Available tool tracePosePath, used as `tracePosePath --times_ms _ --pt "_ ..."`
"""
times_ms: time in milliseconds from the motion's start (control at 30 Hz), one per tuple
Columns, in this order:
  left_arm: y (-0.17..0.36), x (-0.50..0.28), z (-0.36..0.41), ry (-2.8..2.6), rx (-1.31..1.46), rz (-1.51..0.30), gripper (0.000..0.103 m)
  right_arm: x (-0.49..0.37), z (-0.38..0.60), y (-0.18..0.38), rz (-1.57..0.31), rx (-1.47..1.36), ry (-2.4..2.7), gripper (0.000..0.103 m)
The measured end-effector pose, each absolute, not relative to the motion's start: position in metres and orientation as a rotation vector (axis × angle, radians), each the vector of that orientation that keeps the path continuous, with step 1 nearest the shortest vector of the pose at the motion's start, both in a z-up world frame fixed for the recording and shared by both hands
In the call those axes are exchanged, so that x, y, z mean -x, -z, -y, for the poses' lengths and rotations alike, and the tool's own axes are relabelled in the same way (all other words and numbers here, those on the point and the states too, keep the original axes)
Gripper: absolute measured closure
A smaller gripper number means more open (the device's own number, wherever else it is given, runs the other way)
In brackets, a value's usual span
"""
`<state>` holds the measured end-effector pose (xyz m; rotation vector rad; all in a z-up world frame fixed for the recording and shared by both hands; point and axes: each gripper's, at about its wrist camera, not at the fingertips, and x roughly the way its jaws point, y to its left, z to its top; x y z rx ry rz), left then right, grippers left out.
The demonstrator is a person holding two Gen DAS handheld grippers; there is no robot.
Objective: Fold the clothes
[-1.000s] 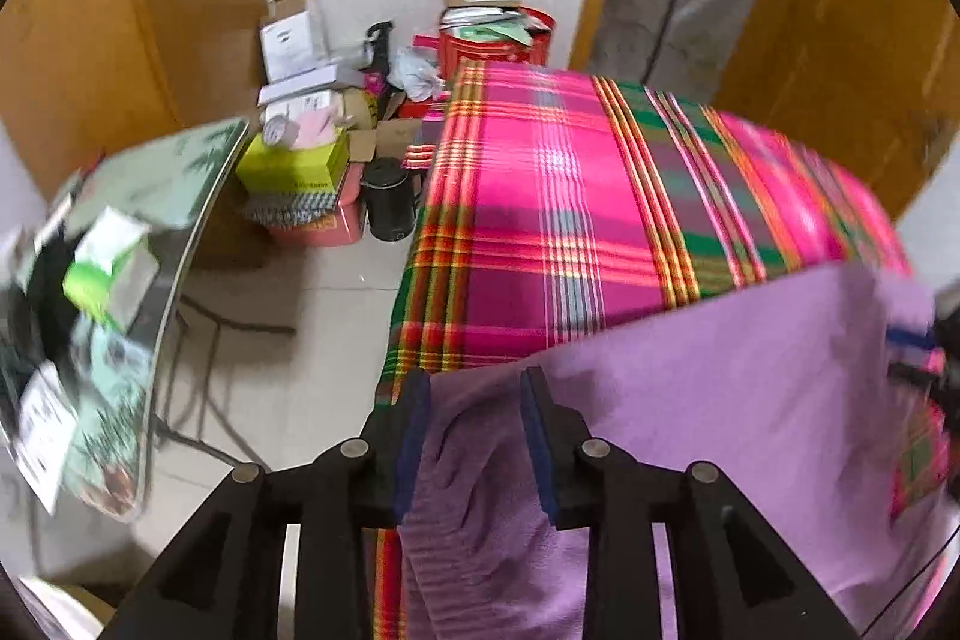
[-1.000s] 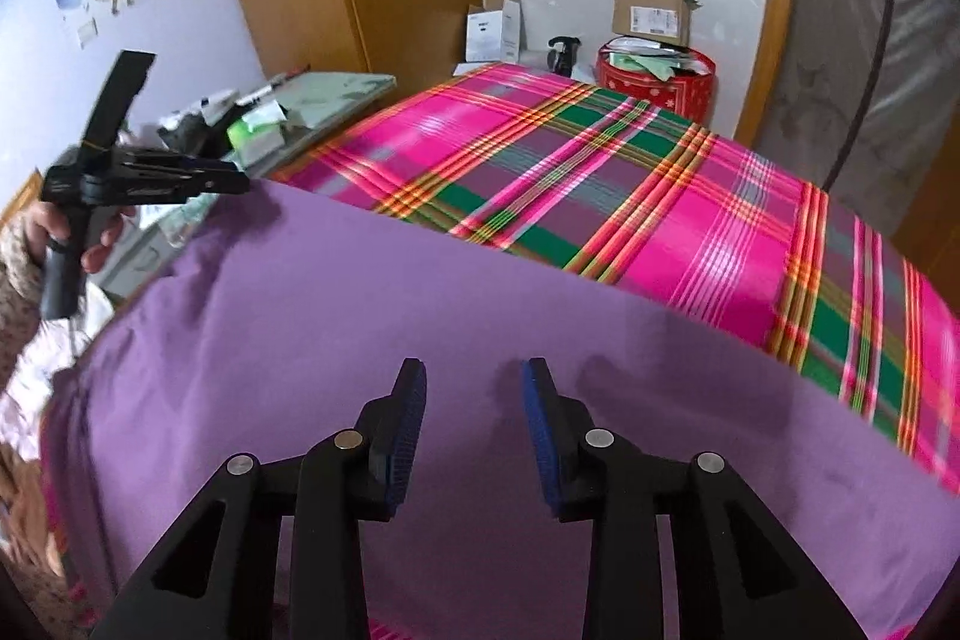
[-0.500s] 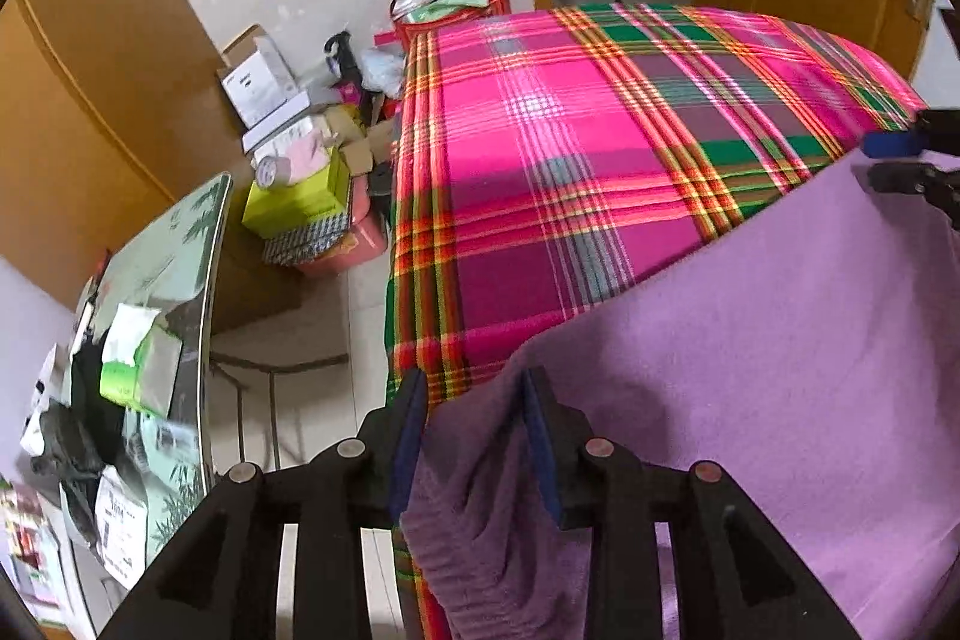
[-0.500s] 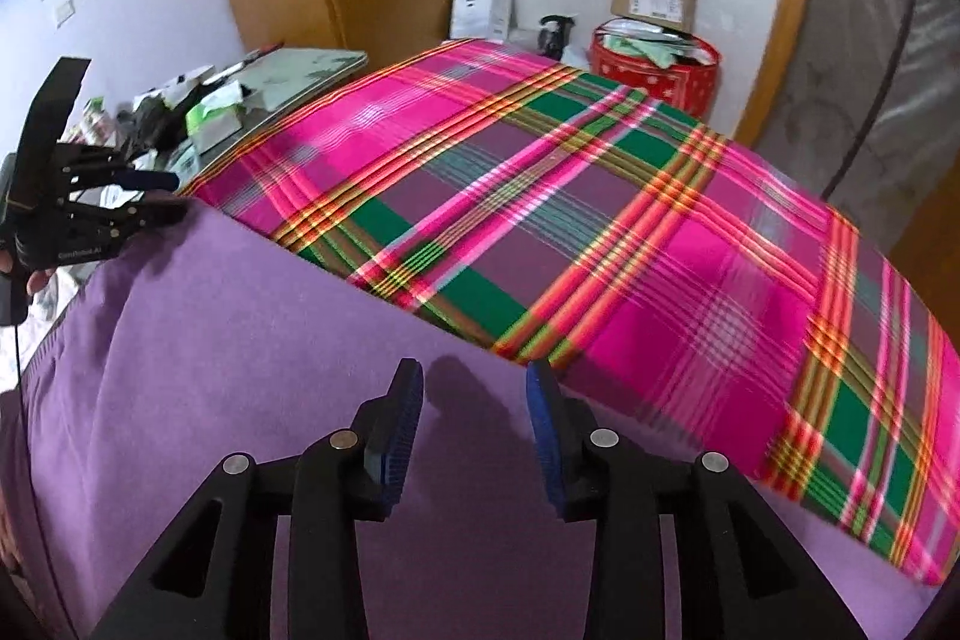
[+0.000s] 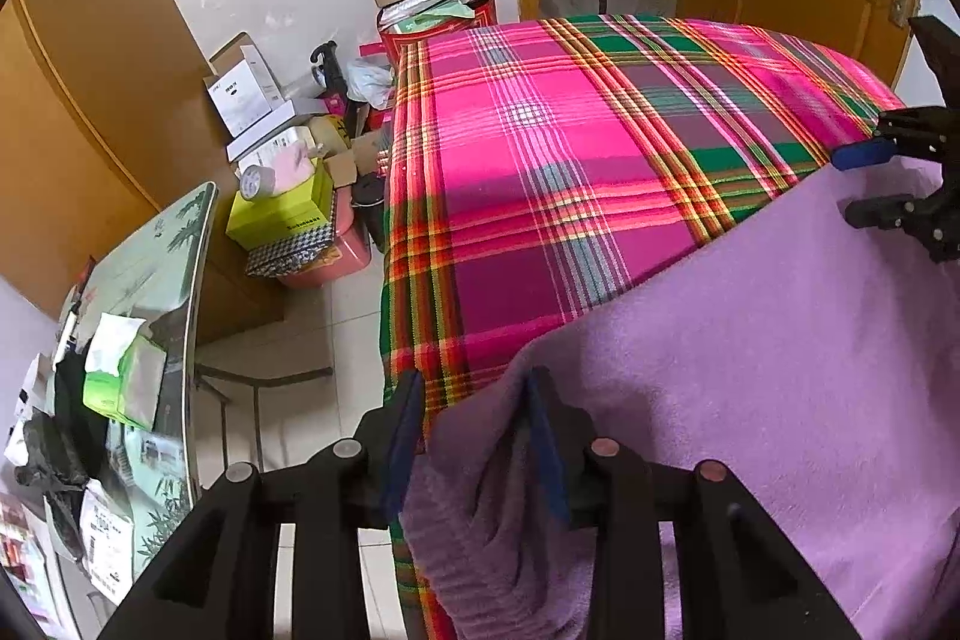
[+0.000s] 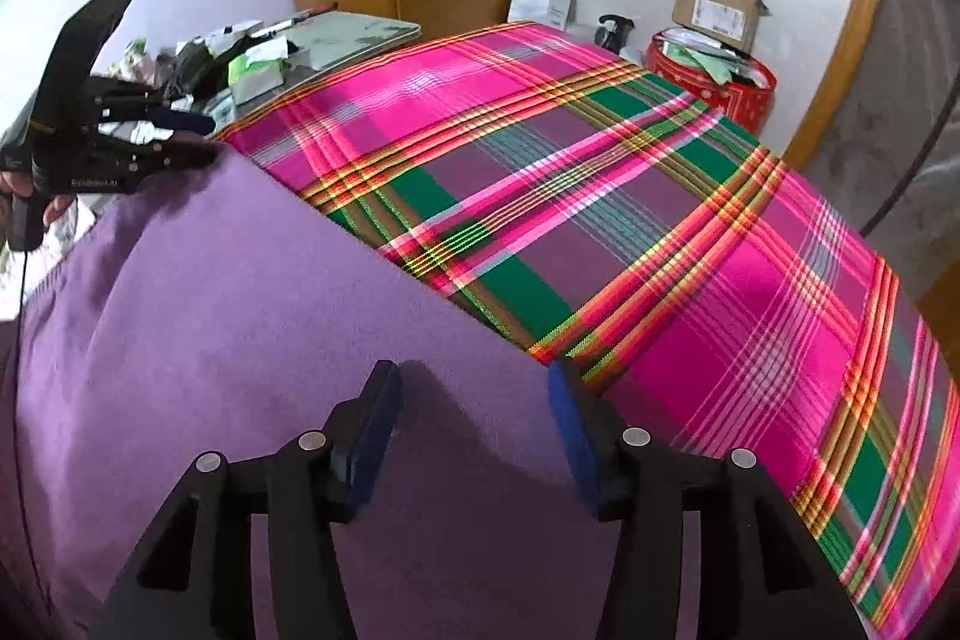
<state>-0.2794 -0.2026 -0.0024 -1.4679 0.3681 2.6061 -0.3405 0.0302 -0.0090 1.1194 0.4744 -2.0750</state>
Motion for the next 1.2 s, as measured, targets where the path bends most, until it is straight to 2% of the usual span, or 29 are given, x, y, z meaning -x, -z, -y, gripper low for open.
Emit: tracePosePath --times_ms 133,200,267,300,367,533,767,800,833,867,900,1033,1133,1200 --pt "0.003 0.279 0.200 -2.594 1.459 -0.371 0.079 0.338 -0.031 0.009 -0.471 -1.112 2.087 0.050" --pt "0.003 0.278 0.199 -2.590 1.455 -0.377 0.087 0.338 -0.031 0.009 -0.474 -1.113 2.086 0.050" --pt "0.003 0.277 0.197 -2.590 1.451 -0.387 0.093 0.337 -0.031 0.008 -0.476 -1.113 2.081 0.054" --pt "0.003 0.277 0.196 -2.590 1.449 -0.392 0.094 0.337 -0.031 0.008 -0.478 -1.112 2.079 0.056" --pt "0.003 0.276 0.194 -2.591 1.445 -0.403 0.096 0.336 -0.031 0.008 -0.480 -1.112 2.073 0.072" --pt "0.003 0.274 0.191 -2.601 1.431 -0.420 0.097 0.331 -0.029 0.007 -0.488 -1.100 2.064 0.094" --pt "0.002 0.274 0.190 -2.629 1.411 -0.433 0.098 0.320 -0.025 0.003 -0.584 -1.043 2.092 0.098" --pt "0.001 0.273 0.190 -2.638 1.400 -0.435 0.098 0.323 -0.026 0.002 -0.572 -1.051 2.096 0.097" --pt "0.000 0.272 0.190 -2.648 1.387 -0.438 0.098 0.326 -0.028 0.002 -0.563 -1.060 2.107 0.088" --pt "0.000 0.270 0.190 -2.656 1.378 -0.437 0.098 0.329 -0.029 0.003 -0.567 -1.064 2.130 0.074" --pt "-0.001 0.269 0.190 -2.663 1.370 -0.435 0.098 0.332 -0.031 0.003 -0.570 -1.068 2.141 0.069" --pt "-0.003 0.264 0.191 -2.694 1.332 -0.436 0.098 0.341 -0.032 0.007 -0.555 -1.077 2.117 0.063" --pt "-0.005 0.261 0.190 -2.712 1.311 -0.439 0.098 0.347 -0.030 0.008 -0.554 -1.085 2.096 0.051" --pt "-0.009 0.258 0.190 -2.738 1.281 -0.430 0.098 0.353 -0.031 0.009 -0.527 -1.108 2.071 0.050"
